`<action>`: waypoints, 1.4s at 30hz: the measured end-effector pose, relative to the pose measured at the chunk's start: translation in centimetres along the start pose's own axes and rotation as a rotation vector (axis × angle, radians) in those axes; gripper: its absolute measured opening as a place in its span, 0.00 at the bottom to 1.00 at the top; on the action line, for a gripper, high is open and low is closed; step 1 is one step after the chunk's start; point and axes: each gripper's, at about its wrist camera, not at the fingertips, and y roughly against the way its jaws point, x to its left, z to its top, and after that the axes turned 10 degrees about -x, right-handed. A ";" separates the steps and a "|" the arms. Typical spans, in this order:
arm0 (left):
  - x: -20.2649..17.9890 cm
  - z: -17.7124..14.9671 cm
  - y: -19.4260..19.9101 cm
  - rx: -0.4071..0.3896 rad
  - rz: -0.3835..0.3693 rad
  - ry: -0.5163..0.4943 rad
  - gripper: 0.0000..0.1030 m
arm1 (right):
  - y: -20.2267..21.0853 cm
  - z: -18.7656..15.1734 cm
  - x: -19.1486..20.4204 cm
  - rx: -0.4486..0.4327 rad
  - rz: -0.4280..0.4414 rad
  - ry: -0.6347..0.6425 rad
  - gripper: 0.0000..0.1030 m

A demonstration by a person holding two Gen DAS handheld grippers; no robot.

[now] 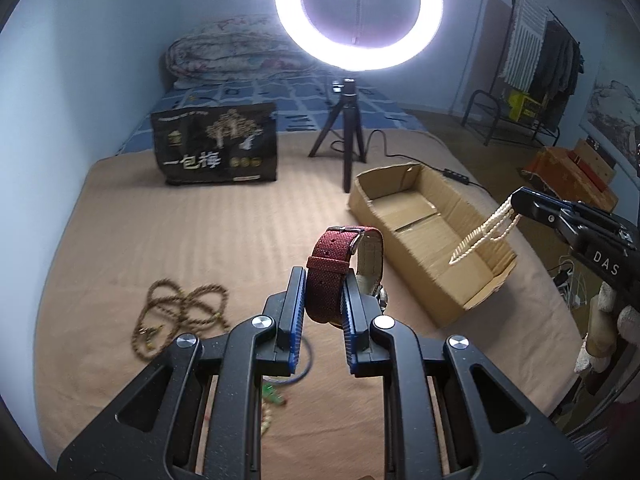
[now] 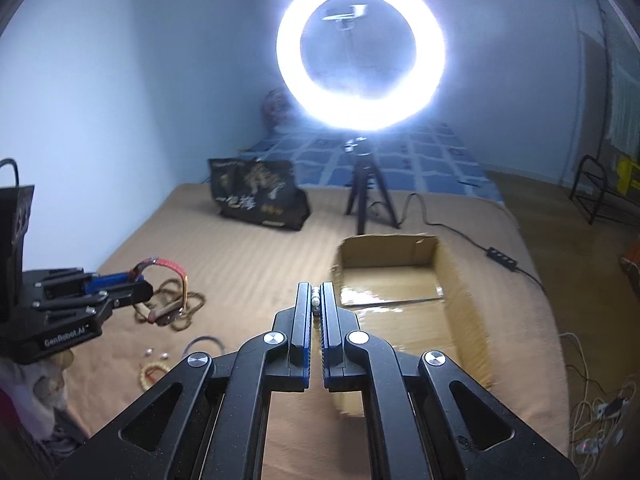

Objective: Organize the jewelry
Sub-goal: 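Lift the red watch with the left tool while the right tool lifts the pearls, then lower the watch into the cardboard box with the left tool while the right tool drops the pearls in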

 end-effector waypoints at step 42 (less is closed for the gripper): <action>-11.4 1.0 -13.1 0.068 -0.074 -0.041 0.68 | -4.2 -4.6 -11.7 0.173 -0.191 -0.168 0.69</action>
